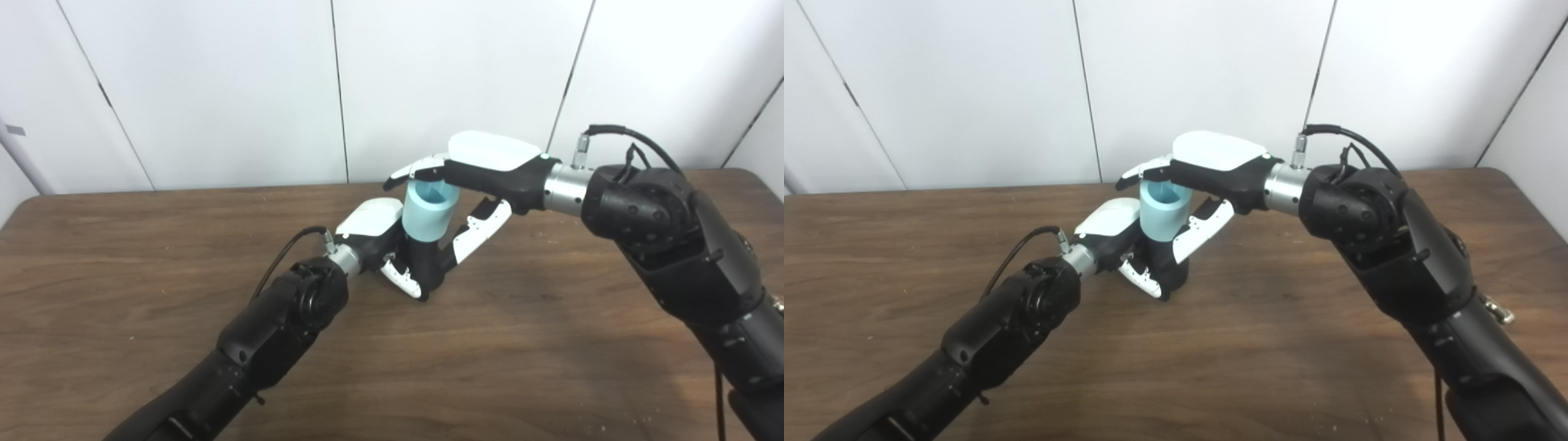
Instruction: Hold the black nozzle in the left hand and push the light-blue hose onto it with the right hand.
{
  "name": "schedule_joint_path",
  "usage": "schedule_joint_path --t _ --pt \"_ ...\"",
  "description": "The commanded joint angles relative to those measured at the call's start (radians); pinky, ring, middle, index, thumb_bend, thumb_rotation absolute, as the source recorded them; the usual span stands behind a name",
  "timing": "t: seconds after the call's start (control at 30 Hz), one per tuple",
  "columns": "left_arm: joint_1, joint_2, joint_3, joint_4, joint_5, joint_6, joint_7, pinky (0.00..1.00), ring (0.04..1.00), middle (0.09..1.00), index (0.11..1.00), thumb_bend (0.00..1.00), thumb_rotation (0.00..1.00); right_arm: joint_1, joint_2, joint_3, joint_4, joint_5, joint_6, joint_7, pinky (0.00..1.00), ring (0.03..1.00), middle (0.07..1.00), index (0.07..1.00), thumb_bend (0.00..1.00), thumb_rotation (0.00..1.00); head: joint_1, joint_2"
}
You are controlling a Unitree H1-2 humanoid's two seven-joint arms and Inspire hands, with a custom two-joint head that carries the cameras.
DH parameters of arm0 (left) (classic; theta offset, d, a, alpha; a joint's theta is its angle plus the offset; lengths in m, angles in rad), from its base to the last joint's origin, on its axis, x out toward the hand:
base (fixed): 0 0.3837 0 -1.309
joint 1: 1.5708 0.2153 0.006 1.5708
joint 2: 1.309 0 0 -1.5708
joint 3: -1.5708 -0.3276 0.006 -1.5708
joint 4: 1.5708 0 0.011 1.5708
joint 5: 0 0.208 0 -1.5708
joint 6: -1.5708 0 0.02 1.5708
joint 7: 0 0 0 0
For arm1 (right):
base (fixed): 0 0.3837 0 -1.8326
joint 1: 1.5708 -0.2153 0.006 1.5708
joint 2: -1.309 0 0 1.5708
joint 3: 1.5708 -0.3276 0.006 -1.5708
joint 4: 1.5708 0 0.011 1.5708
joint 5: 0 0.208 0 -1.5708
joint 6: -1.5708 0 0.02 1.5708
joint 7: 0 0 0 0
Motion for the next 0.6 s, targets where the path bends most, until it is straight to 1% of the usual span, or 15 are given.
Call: schedule_joint_path --t 0.0,0.13,0.3,0.4,0.57 --pt "0.098 0.024 -0.008 0.081 -0.016 0.048 -0.122 0.56 0.534 0.507 0.474 0.52 0.00 -0.009 0.004 0.030 -0.007 0.026 0.001 0.048 0.78 0.881 0.874 0.861 0.76 0.82 0.000 0.001" --pt "0.112 0.023 0.027 0.065 -0.029 0.043 -0.115 0.55 0.537 0.513 0.472 0.52 0.00 -0.008 0.001 0.034 -0.013 0.025 0.006 0.049 0.78 0.881 0.874 0.861 0.76 0.82 -0.003 0.002" --pt "0.121 0.025 0.060 0.066 -0.041 0.040 -0.122 0.58 0.544 0.527 0.464 0.52 0.00 -0.004 -0.004 0.037 -0.011 0.028 0.002 0.050 0.78 0.881 0.874 0.860 0.76 0.82 -0.004 0.004" --pt "0.129 0.026 0.079 0.059 -0.049 0.040 -0.124 0.58 0.529 0.524 0.464 0.52 0.00 -0.001 -0.007 0.041 -0.006 0.028 0.000 0.052 0.78 0.881 0.875 0.860 0.77 0.83 -0.004 0.004" --pt "0.145 0.022 0.109 0.038 -0.068 0.041 -0.118 0.53 0.509 0.496 0.478 0.53 0.00 -0.002 -0.004 0.052 0.006 0.025 0.010 0.058 0.79 0.889 0.878 0.865 0.77 0.82 0.000 0.006"
